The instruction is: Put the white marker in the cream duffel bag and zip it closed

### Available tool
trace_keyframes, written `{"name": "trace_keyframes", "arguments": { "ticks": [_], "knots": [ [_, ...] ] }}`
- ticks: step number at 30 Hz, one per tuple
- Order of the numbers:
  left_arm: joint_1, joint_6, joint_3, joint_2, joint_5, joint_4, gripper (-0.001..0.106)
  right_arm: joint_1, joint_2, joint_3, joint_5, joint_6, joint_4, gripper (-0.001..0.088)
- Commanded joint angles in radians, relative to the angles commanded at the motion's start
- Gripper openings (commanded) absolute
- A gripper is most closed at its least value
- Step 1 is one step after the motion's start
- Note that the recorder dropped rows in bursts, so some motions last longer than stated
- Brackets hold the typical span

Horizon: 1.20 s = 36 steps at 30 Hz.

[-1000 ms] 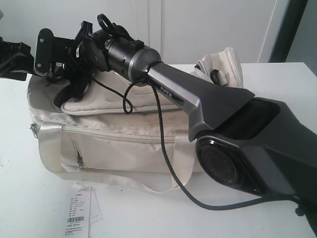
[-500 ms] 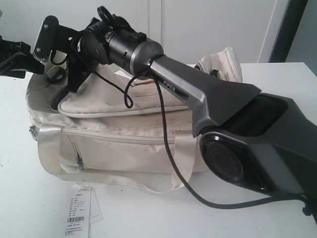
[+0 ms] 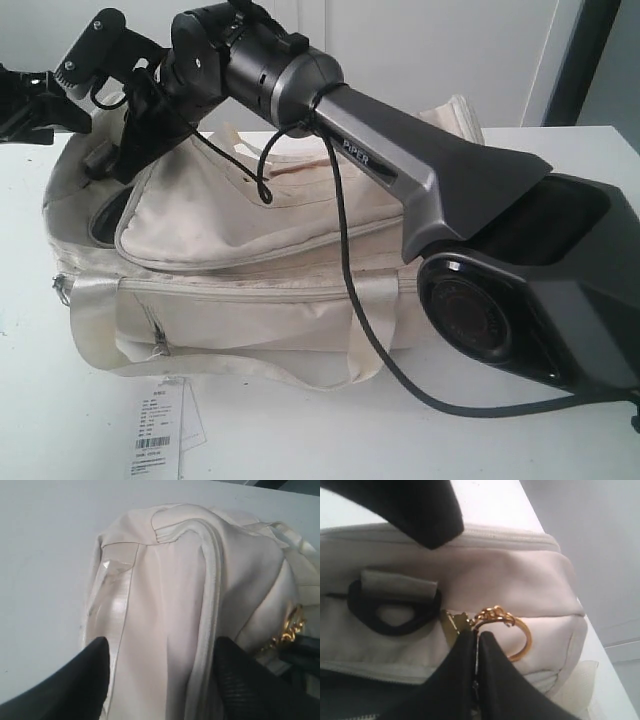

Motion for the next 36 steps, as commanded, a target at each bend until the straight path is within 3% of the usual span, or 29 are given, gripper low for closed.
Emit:
{"name": "trace_keyframes", "arguments": {
  "ticks": [4,8,10,14,15,18,23,36],
  "knots": [
    [0.000,0.131,0.000,0.048,0.022,-0.193,0.064,0.000,0.000,0.000,0.002,0.000,0.007,0.0000],
    [0.000,0.182,0.000,0.079,0.035,-0.233,0.060,0.000,0.000,0.000,-0.001,0.000,0.007,0.0000],
    [0.000,0.202,0.000,0.089,0.035,-0.236,0.044,0.000,0.000,0.000,0.002,0.000,0.007,0.0000],
    [0.000,0.230,0.000,0.095,0.039,-0.236,0.002,0.000,0.000,0.000,0.024,0.000,0.007,0.0000],
    [0.000,0.240,0.000,0.095,0.042,-0.238,0.000,0.000,0.000,0.000,0.029,0.000,0.007,0.0000],
    [0.000,0.240,0.000,0.095,0.053,-0.258,0.000,0.000,-0.011,0.000,0.047,0.000,0.016,0.0000],
    [0.000,0.238,0.000,0.095,0.053,-0.273,0.000,0.000,-0.059,0.000,0.069,-0.133,0.201,0.0000],
    [0.009,0.234,0.000,0.095,0.056,-0.282,0.000,0.020,-0.061,0.002,0.132,-0.170,0.373,0.0000]
  ]
}}
